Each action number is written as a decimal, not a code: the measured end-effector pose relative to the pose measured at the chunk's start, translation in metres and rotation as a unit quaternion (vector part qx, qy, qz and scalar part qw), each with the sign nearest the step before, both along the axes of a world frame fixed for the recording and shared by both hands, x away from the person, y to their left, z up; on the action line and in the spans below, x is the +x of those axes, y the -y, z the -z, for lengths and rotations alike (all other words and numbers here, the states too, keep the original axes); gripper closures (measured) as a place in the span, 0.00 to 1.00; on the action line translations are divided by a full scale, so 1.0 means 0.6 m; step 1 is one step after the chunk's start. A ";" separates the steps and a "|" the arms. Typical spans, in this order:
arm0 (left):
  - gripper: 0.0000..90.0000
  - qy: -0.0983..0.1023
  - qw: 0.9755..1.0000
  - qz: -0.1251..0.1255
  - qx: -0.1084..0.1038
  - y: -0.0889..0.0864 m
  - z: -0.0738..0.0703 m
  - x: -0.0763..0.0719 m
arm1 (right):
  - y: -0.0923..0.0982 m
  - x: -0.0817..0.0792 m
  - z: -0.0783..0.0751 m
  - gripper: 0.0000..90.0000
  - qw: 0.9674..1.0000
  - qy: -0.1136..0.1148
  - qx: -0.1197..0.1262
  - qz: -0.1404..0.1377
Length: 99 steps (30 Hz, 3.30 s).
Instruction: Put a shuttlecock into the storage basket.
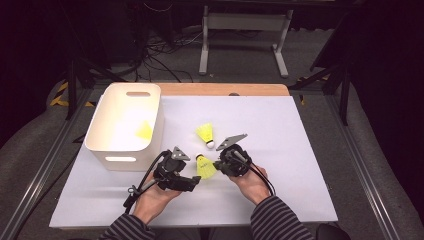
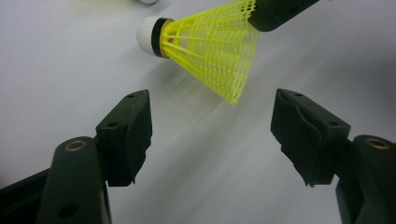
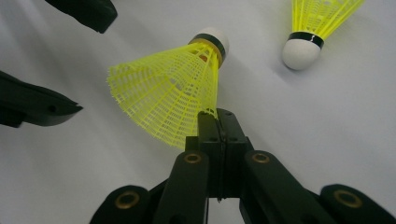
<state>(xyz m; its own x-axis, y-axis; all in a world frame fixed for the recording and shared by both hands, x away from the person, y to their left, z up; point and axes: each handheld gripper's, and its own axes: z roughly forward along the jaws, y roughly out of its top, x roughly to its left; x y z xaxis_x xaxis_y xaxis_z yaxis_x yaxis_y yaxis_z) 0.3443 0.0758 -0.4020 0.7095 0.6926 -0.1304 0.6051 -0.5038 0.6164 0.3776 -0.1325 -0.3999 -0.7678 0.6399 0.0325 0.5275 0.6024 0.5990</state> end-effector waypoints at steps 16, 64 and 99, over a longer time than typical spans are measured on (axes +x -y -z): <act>0.48 -0.008 1.000 -0.025 0.013 0.006 0.008 0.022 | -0.015 -0.006 -0.003 1.00 1.000 0.000 0.005 -0.014; 1.00 0.045 0.996 -0.044 0.068 0.013 -0.007 0.032 | 0.020 -0.022 -0.010 0.53 0.997 0.016 0.071 -0.019; 1.00 0.030 0.998 -0.022 0.048 -0.022 -0.028 0.024 | 0.178 -0.073 0.008 0.28 0.983 0.106 0.141 0.048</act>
